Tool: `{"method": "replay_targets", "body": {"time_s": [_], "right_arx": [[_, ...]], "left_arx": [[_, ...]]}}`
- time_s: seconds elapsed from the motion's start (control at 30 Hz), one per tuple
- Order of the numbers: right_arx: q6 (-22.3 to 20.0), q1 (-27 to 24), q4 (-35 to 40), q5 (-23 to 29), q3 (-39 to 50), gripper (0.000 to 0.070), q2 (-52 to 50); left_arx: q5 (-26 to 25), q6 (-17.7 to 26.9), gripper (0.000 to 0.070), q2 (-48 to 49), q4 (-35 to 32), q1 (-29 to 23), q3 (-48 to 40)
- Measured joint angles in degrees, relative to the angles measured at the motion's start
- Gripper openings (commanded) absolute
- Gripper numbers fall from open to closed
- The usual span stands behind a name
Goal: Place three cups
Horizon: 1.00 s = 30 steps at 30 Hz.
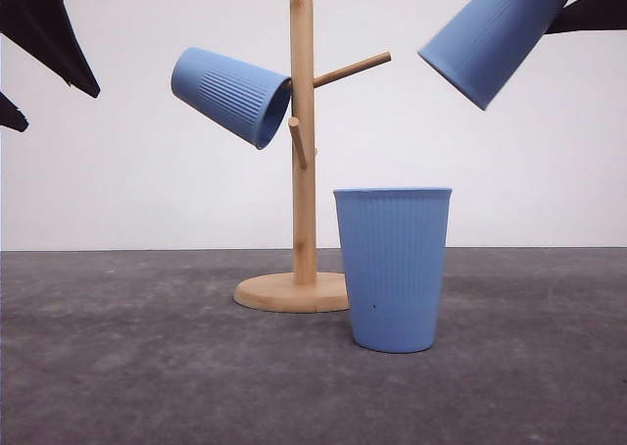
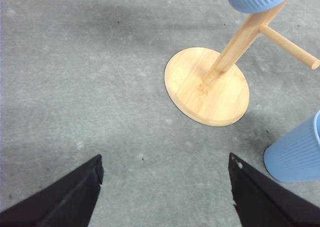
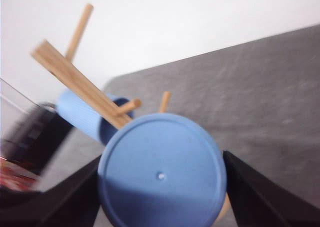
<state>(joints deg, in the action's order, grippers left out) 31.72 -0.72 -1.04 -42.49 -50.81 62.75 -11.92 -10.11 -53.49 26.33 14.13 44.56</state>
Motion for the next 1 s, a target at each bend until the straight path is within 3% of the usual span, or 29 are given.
{"method": "replay_targets", "body": {"time_s": [0.2, 0.4, 0.6, 1.0], "right_arx": [[12.0, -0.9, 9.0, -3.5, 0.0, 0.0336, 2.3], [19.9, -0.9, 16.1, -7.6, 0.0, 0.0335, 8.3], [22.5, -0.9, 20.8, -8.4, -0.1, 0.0335, 12.3], [22.7, 2.5, 21.1, -9.9, -6.2, 0.0335, 20.0]], "left_arx": [[0.0, 0.0, 0.047, 0.0, 0.0, 0.0, 0.0], [0.0, 0.0, 0.047, 0.0, 0.0, 0.0, 0.0], [0.0, 0.0, 0.047, 0.0, 0.0, 0.0, 0.0], [0.0, 0.0, 0.047, 0.0, 0.0, 0.0, 0.0]]}}
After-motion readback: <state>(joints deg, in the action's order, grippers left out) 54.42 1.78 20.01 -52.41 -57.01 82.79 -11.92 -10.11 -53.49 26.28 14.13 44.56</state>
